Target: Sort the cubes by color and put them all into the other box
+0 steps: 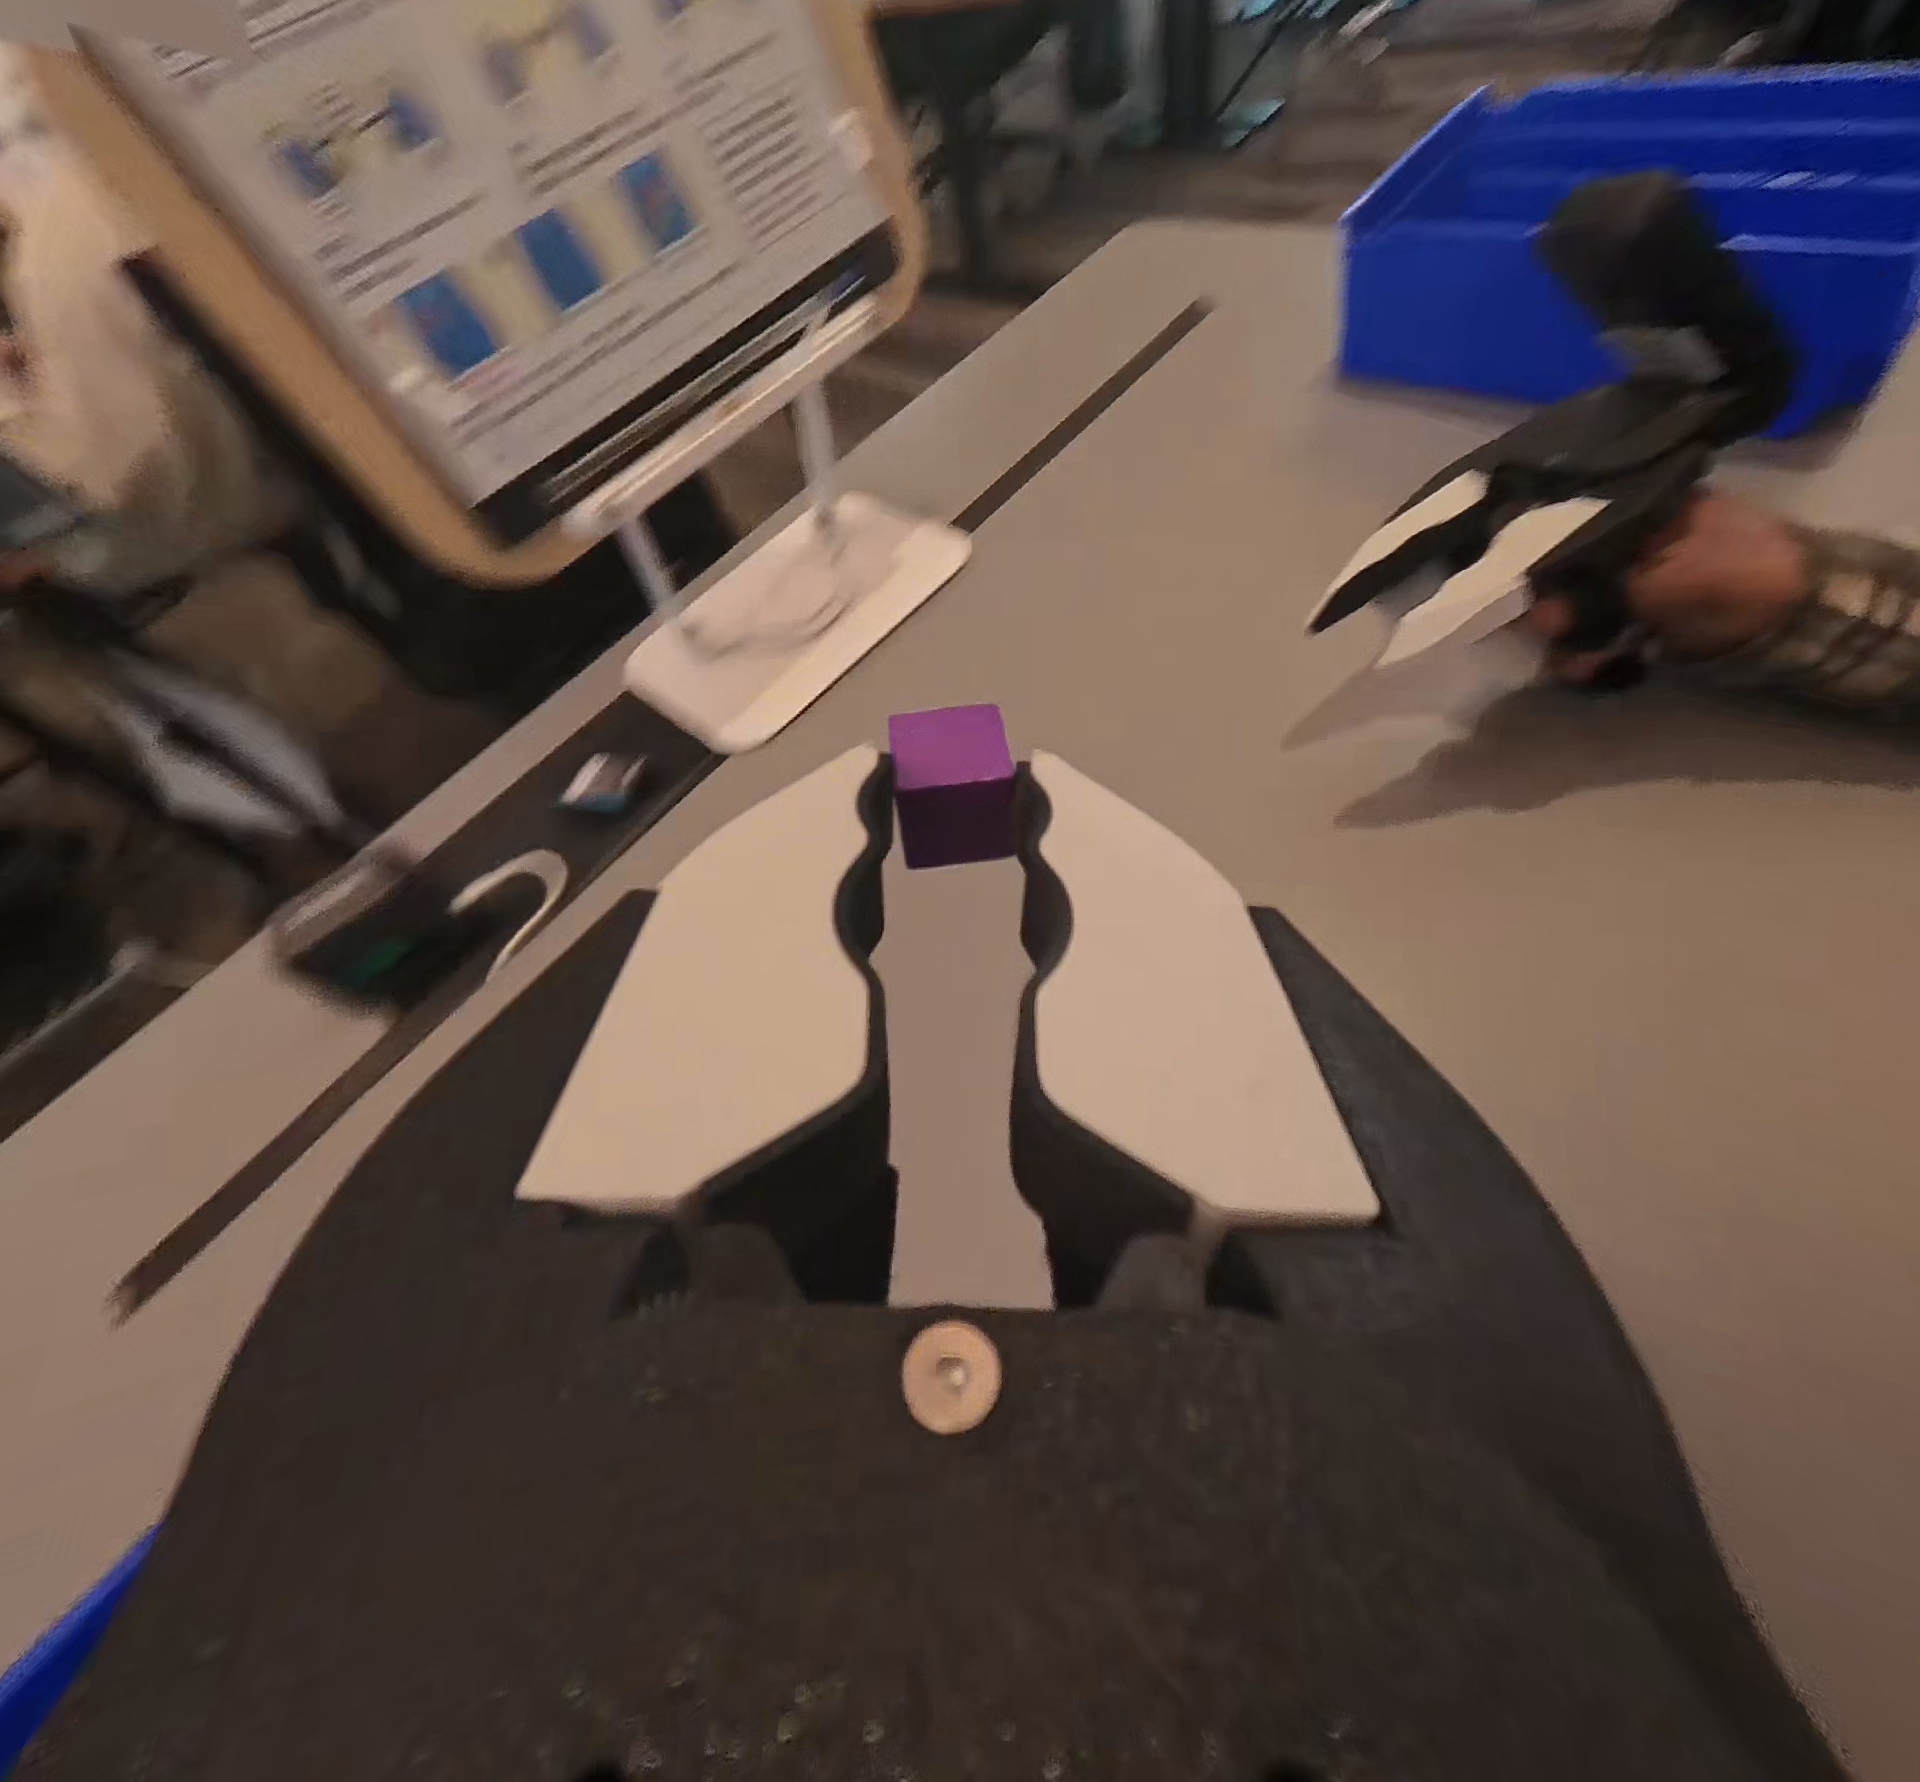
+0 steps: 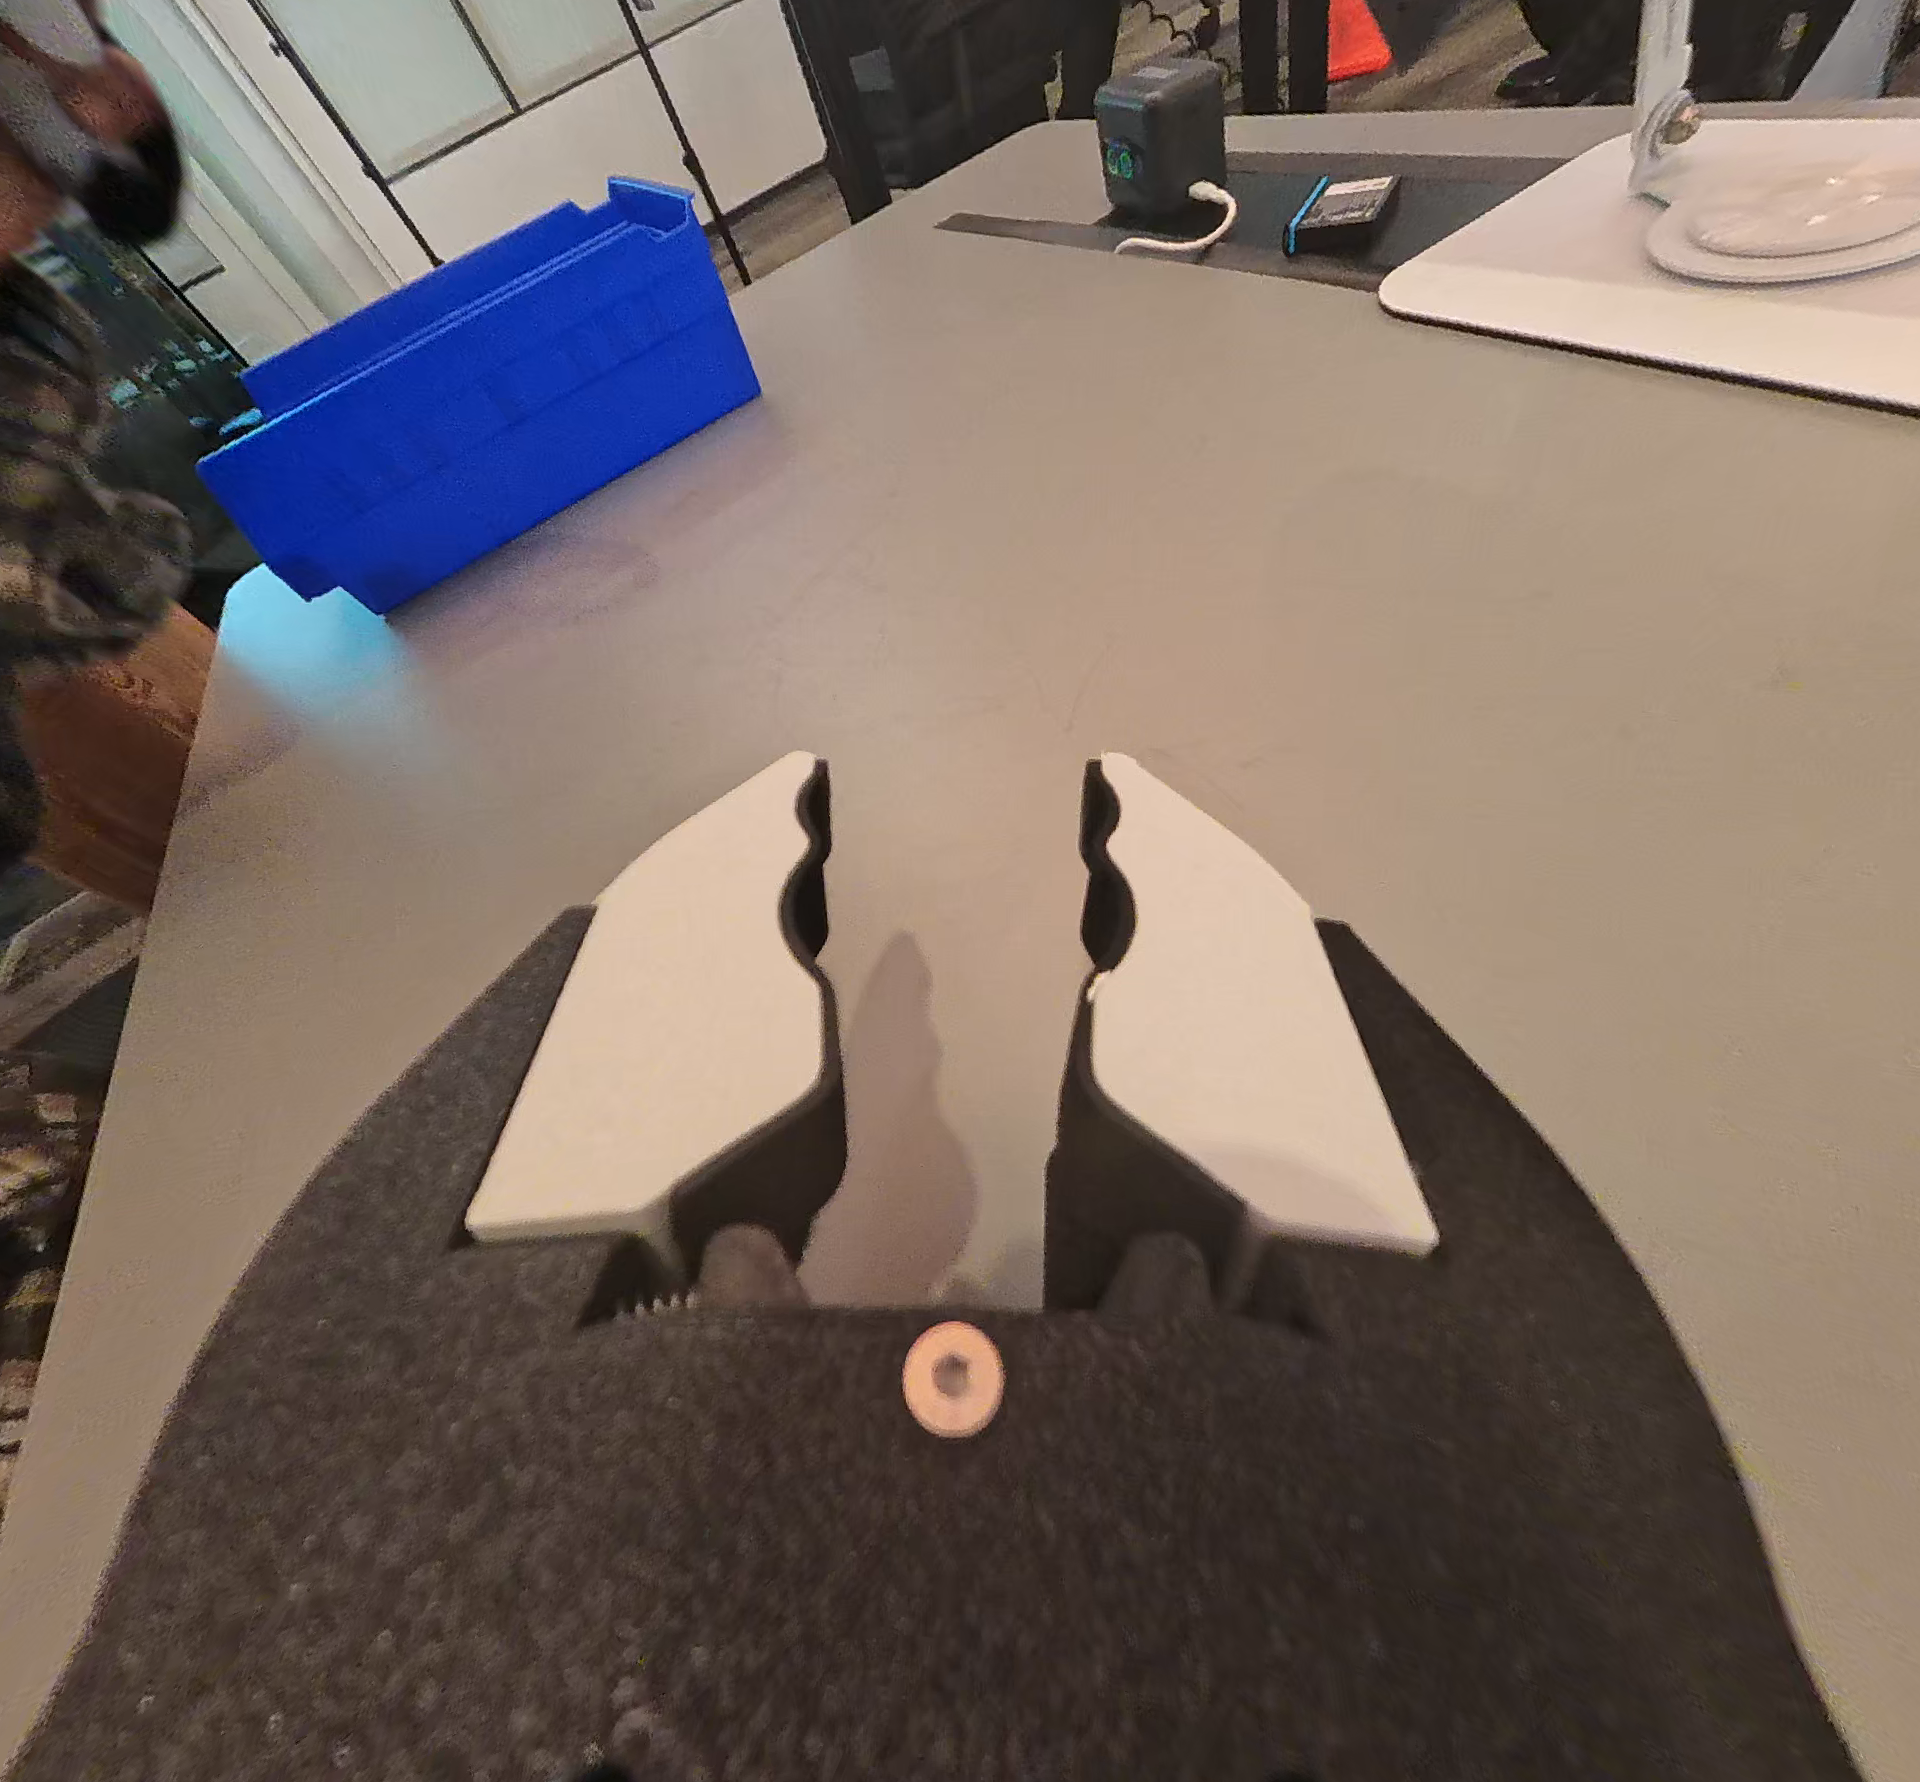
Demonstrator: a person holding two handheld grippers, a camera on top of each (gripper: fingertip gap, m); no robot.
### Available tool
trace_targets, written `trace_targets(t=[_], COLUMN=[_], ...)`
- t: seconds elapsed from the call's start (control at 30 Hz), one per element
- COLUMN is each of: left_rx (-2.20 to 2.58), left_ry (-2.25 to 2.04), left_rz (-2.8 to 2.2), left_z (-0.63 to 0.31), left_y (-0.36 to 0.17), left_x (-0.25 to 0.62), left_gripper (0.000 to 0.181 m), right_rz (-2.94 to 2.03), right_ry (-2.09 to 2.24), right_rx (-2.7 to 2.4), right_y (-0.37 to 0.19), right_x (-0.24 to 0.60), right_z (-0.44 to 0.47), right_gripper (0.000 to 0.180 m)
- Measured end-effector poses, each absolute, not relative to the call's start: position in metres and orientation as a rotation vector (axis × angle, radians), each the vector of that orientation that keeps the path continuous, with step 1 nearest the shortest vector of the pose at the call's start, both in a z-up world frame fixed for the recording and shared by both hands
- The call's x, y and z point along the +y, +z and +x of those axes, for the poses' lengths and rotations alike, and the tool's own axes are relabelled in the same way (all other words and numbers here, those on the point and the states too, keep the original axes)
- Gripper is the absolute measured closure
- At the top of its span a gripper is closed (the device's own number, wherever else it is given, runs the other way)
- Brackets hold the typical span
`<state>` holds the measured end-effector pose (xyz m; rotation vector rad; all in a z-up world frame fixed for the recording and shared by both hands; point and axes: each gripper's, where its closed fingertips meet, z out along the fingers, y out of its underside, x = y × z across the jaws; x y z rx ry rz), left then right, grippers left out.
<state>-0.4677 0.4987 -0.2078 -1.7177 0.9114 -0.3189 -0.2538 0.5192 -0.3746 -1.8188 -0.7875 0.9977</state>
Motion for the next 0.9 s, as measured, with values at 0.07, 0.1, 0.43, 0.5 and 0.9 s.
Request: trace_targets(t=[0.07,0.1,0.43,0.5,0.9], left_rx=[0.969,1.001,1.082,1.099,1.216], left_ry=[-0.448,-0.520,-0.901,-0.922,-0.774], left_rz=[-1.584,-1.504,-1.157,-1.129,-1.077], left_z=[-0.418,-0.396,-0.337,-0.335,-0.328], left_y=[-0.221,-0.227,-0.280,-0.282,-0.291], left_x=[0.502,0.500,0.476,0.471,0.463], left_gripper=[0.159,0.159,0.159,0.160,0.160], right_rz=[-1.824,-1.827,-1.830,-1.823,-1.679], right_ry=[1.012,1.018,1.226,1.321,1.950], right_rx=[-0.779,-0.776,-0.721,-0.711,-0.548], right_y=[-0.375,-0.376,-0.375,-0.373,-0.318], right_x=[0.520,0.520,0.515,0.510,0.474], right_z=[-0.253,-0.252,-0.257,-0.263,-0.285], right_gripper=[0.134,0.134,0.131,0.131,0.126])
